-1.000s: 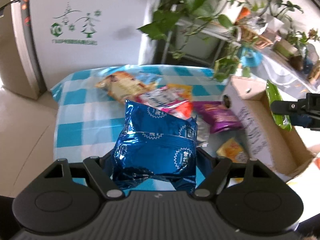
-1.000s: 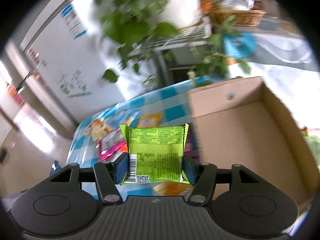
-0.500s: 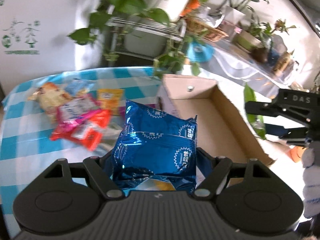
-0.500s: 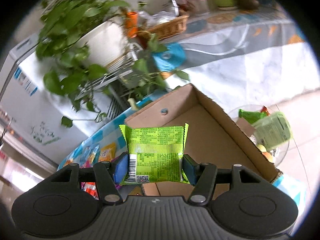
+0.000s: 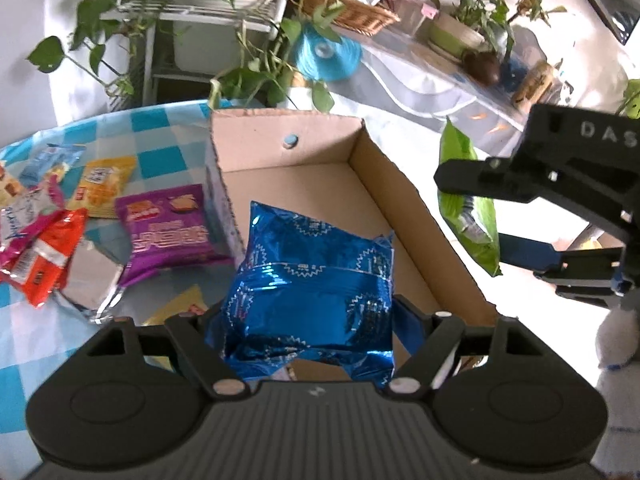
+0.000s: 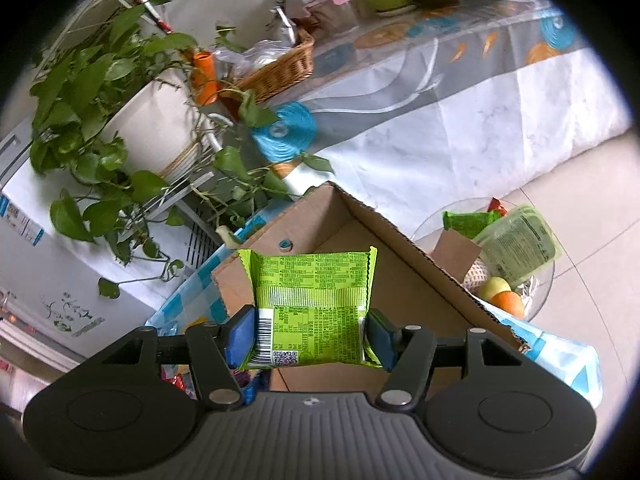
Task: Organize snacks
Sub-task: 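Lower both bags into cardboard box and open both grippers, then move left tool to pink America bag while right tool approaches yellow waffle bag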
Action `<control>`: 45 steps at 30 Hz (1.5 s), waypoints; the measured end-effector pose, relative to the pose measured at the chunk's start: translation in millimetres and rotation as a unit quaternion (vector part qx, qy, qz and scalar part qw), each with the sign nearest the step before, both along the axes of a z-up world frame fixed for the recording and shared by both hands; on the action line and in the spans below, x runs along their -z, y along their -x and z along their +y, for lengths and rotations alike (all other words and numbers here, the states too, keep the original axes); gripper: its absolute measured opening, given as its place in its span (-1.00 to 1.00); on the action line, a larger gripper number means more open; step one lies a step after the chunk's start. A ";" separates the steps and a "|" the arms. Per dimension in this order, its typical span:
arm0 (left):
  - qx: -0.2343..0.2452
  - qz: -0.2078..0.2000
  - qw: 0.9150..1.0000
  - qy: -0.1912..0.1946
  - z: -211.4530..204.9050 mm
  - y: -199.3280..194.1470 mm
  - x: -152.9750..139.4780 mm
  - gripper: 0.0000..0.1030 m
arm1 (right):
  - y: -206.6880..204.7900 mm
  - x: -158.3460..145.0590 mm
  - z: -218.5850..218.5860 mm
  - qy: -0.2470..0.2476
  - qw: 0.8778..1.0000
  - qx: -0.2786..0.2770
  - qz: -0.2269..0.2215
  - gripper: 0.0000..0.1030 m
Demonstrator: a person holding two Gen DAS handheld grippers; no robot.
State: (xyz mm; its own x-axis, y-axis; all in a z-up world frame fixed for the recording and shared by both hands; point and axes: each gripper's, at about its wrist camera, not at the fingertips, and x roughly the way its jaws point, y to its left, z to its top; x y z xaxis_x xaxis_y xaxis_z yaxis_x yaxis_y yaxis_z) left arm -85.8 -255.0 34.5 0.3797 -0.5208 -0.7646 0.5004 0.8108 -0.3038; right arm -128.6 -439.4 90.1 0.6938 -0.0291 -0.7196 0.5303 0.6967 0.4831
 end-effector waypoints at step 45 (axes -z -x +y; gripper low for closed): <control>-0.185 -0.006 0.982 -0.024 179.9 -63.1 -6.0 0.90 | -27.5 -11.9 83.5 0.085 0.970 -0.220 -0.063 0.76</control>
State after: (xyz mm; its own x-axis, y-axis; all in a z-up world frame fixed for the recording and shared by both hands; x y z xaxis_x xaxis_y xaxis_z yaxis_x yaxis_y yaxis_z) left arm -22.7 -75.1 40.5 0.5459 -0.3091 -0.7787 0.1727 0.9510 -0.2565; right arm -101.1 -355.9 102.0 0.7486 0.1780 -0.6387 0.1084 0.9175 0.3828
